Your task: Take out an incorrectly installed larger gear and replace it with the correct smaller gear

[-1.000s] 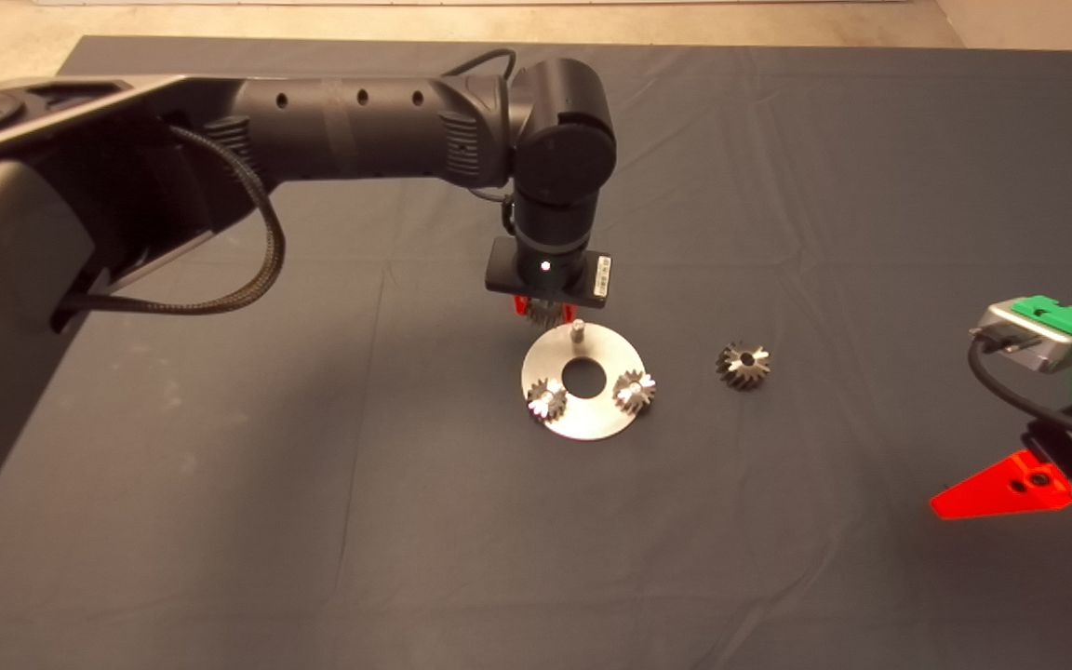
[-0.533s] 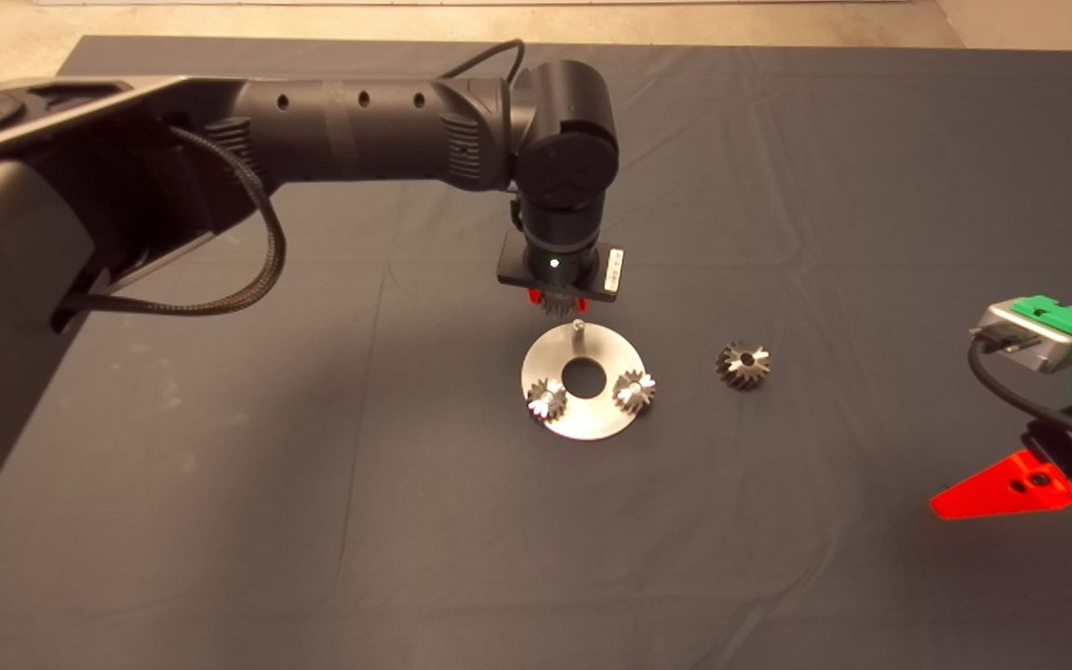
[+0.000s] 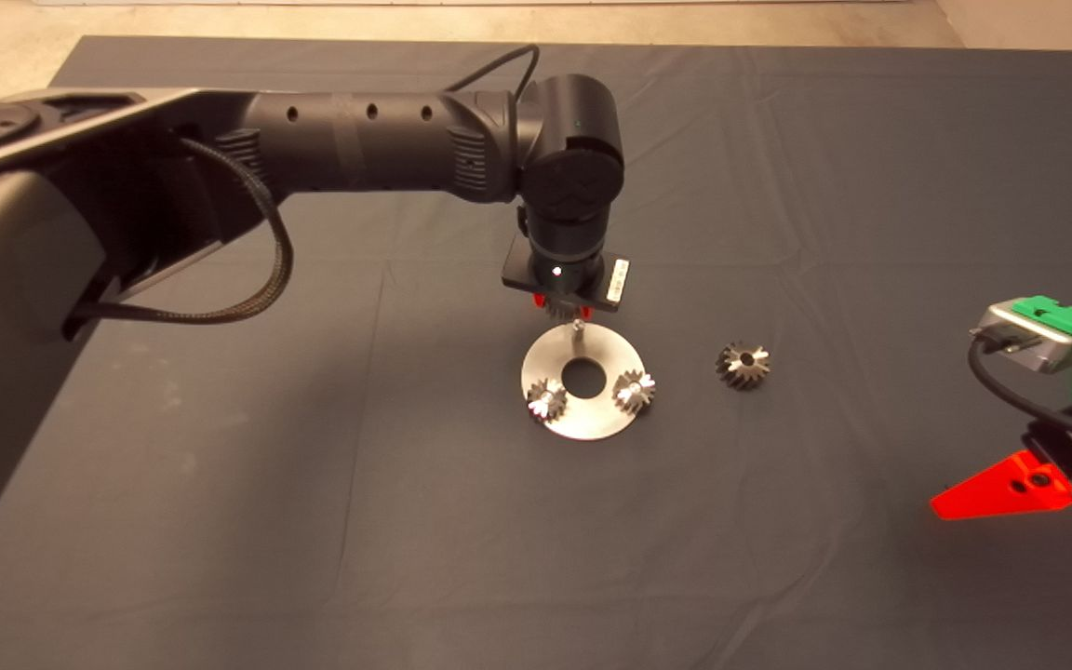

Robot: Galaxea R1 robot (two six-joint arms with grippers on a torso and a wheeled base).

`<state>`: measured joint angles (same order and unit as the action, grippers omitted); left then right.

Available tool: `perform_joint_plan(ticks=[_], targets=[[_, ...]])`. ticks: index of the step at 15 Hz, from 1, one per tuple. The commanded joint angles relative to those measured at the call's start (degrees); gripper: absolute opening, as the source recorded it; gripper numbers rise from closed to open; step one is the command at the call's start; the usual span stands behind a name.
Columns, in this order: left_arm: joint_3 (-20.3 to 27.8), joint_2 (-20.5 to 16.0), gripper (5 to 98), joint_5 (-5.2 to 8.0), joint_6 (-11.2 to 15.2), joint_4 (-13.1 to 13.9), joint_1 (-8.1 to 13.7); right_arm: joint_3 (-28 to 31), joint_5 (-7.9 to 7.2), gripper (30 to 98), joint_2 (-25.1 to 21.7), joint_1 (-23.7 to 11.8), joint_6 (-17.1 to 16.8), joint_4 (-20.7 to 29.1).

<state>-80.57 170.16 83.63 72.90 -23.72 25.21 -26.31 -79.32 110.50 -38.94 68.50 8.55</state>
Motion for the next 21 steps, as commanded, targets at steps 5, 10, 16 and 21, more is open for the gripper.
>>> perform_joint_plan(ticks=[5, 10, 16, 21], targets=[[0.3, 0.4, 33.9, -2.77, -1.8, -0.4, 0.5, 0.3, 0.13, 97.7, -0.2, -1.2, 0.5, 2.2], [0.3, 0.4, 33.9, -4.0, -1.8, -0.4, -0.4, 0.3, 0.05, 97.7, -0.2, -1.2, 0.5, 2.2], [-0.3, 0.4, 33.9, -4.09, -1.8, -0.4, -1.0, 0.3, 0.09, 97.7, -0.2, -1.2, 0.5, 2.2], [-0.6, 0.4, 33.9, -4.09, -1.8, -0.4, -1.1, 0.3, 0.07, 97.7, -0.2, -1.2, 0.5, 2.2]])
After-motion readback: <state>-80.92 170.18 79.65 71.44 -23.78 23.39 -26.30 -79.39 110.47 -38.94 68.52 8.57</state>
